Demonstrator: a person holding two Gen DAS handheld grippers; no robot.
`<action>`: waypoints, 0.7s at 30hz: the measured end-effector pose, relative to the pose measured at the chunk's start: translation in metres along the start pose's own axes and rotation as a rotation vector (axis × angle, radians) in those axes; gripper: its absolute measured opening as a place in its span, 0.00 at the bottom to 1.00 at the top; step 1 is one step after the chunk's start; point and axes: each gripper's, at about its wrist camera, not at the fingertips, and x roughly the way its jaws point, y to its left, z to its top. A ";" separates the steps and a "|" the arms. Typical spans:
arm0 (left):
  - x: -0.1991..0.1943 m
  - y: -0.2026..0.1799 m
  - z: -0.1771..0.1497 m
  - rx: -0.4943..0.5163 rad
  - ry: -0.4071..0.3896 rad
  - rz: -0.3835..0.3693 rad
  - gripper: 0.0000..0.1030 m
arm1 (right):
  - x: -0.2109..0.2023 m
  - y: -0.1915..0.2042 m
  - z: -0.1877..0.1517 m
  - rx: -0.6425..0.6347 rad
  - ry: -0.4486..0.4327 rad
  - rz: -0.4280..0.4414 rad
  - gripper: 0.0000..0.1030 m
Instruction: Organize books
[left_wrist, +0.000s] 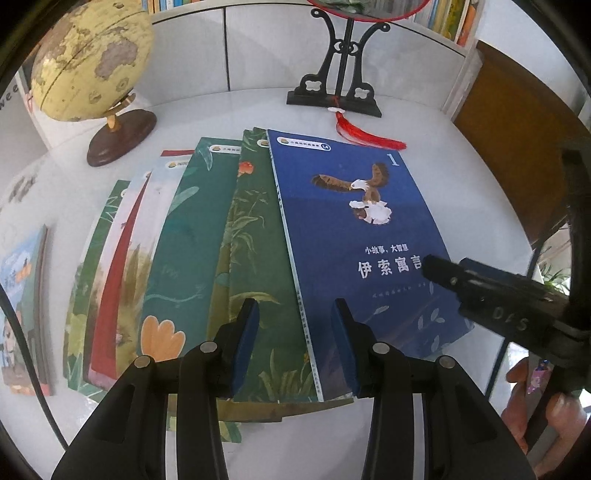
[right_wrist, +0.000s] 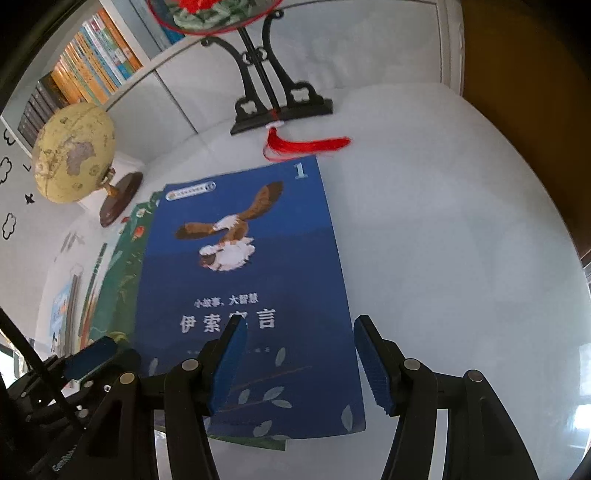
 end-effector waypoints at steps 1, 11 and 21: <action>0.000 0.000 0.000 0.000 -0.002 -0.003 0.37 | 0.002 0.001 0.000 -0.005 0.008 0.001 0.57; 0.002 0.003 0.003 0.002 0.003 -0.028 0.37 | 0.014 0.015 0.007 -0.057 0.035 0.005 0.57; 0.002 0.008 0.005 -0.016 0.009 -0.059 0.37 | 0.016 0.008 0.010 -0.027 0.034 -0.061 0.57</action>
